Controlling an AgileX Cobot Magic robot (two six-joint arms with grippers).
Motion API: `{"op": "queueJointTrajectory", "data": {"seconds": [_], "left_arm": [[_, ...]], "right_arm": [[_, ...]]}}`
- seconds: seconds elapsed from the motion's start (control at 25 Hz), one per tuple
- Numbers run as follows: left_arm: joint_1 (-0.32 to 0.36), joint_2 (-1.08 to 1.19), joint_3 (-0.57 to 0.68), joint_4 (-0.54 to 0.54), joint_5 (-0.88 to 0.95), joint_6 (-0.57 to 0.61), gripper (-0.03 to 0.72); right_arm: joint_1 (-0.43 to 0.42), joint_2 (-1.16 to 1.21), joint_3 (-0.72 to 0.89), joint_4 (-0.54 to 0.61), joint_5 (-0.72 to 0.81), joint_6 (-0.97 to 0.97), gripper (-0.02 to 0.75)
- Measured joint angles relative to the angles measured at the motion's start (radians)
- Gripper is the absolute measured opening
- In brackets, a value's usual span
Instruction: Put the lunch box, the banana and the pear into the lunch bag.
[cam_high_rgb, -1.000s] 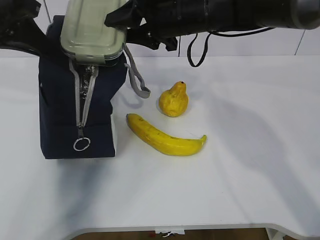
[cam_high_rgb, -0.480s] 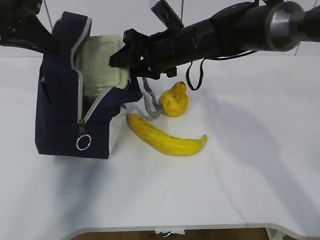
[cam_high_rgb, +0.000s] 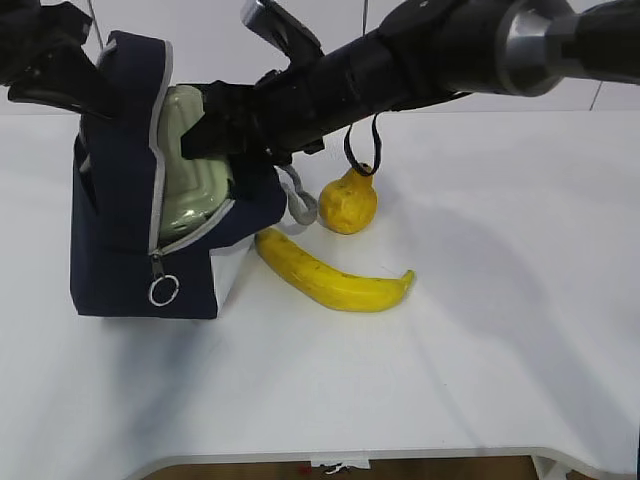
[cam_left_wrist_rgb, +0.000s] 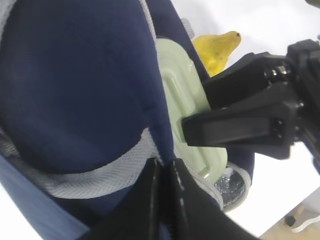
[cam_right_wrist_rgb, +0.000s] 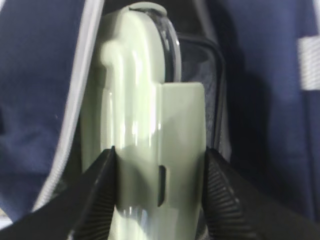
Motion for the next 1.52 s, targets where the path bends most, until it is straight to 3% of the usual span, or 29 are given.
{"op": "queueJointTrajectory", "data": {"seconds": [0.72,0.96,1.32,1.52], "left_arm": [[0.000,0.065,-0.005,0.038,0.008,0.011,-0.002],[0.000,0.093,-0.007,0.037,0.013,0.013,-0.002],[0.000,0.095,-0.007,0.037,0.018,0.020,-0.002],[0.000,0.095,-0.007,0.038,0.018,0.020,-0.002]], "right_arm": [[0.008,0.203,-0.164,-0.058,0.020,0.125,0.362],[0.010,0.225,-0.202,-0.159,0.018,0.199,0.368],[0.012,0.225,-0.315,-0.323,0.108,0.324,0.517],[0.012,0.225,-0.416,-0.389,0.233,0.344,0.536]]}}
